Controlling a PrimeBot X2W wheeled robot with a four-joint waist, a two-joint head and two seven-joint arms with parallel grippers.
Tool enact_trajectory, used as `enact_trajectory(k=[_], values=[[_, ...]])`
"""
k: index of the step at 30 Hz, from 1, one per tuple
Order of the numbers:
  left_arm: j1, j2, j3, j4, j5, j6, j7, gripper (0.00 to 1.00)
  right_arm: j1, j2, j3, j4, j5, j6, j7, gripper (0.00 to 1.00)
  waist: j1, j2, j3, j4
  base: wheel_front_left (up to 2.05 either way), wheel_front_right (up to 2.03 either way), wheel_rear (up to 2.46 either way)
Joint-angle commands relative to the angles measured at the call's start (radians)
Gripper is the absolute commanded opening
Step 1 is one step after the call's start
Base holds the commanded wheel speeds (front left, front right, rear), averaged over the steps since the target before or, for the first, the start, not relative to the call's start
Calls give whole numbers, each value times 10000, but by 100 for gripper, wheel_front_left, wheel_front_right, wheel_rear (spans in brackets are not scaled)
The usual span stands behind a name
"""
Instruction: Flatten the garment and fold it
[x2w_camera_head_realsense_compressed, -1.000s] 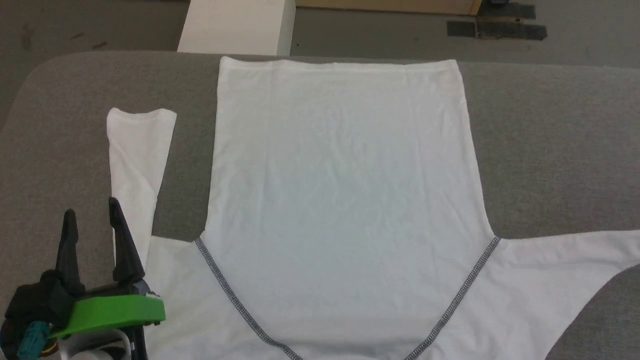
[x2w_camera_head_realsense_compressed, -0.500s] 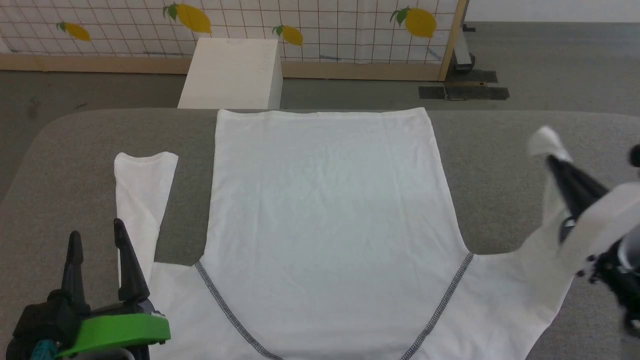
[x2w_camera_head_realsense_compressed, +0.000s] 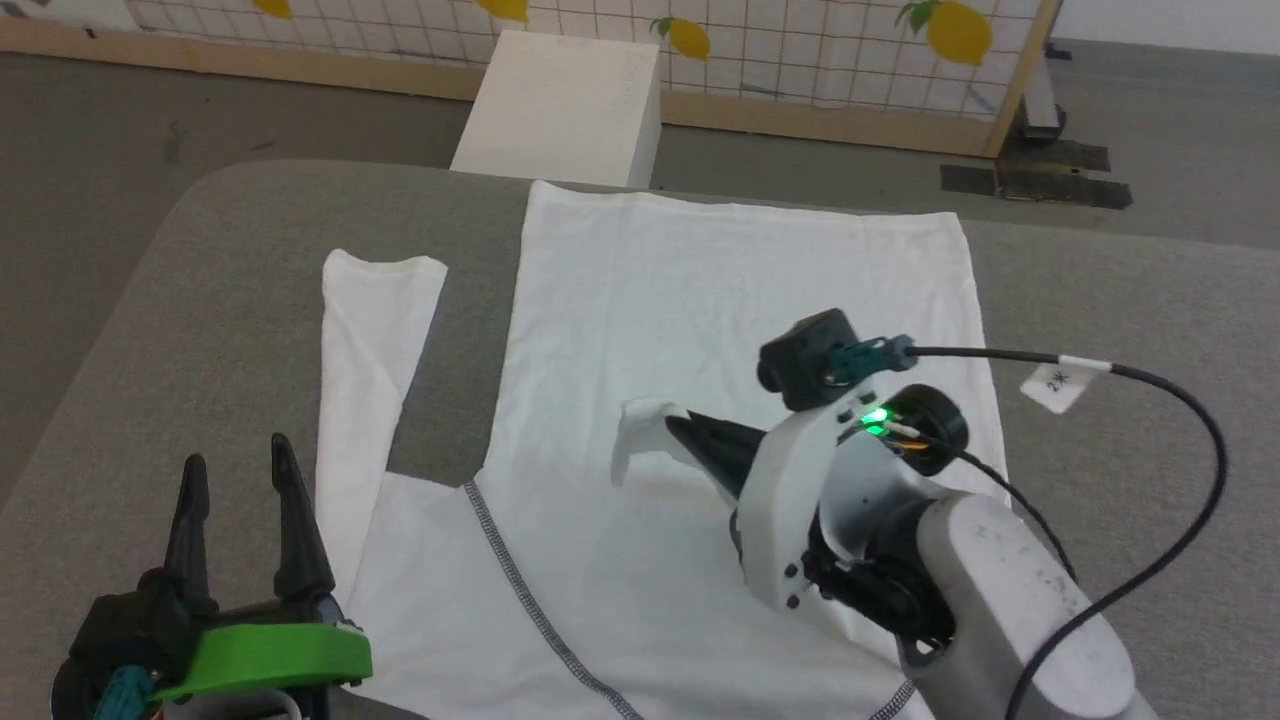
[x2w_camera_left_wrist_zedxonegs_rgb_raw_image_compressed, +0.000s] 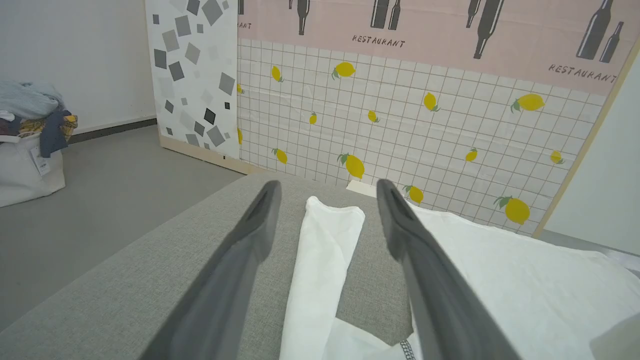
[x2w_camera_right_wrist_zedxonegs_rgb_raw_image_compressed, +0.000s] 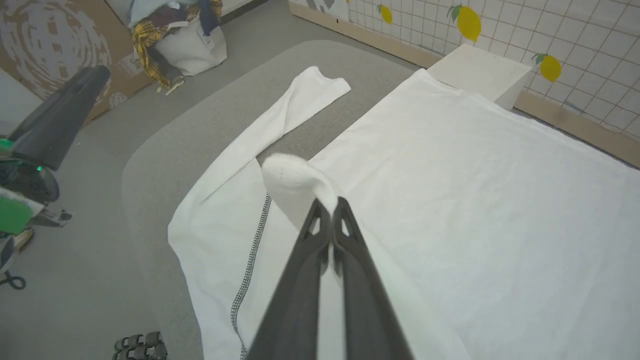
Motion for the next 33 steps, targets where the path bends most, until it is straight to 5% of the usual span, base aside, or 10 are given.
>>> enact_trajectory(k=[1,8,9,10,18,24,33], values=[[-230,-31,-70,41,-36,-55,-36,100,-268,54,209,379,101,-15,-180,0,1,0,252,532,0,0,0],[-374,-34,-193,136,-217,19,-36,100,-806,194,1716,2924,401,-15,142,1,1,0,621,1160,0,0,0],[-382,-34,-206,143,-239,33,-36,100,-848,197,1990,3203,434,-15,345,45,1,0,665,1209,0,0,0],[-390,-34,-215,144,-256,43,-36,100,-882,198,2156,3340,504,-15,419,100,1,0,698,1234,0,0,0],[-363,-35,-43,127,-193,102,-36,100,-1255,69,964,2533,1395,-15,-1262,100,1,0,604,825,0,0,0],[-299,-20,145,196,23,0,-36,100,-845,-374,-1756,1063,736,-15,-3307,100,1,0,237,148,0,0,0],[-290,76,271,476,233,-87,-36,100,1329,-118,-5652,-566,-1459,-15,-5567,100,1,0,-5,-767,0,0,0]])
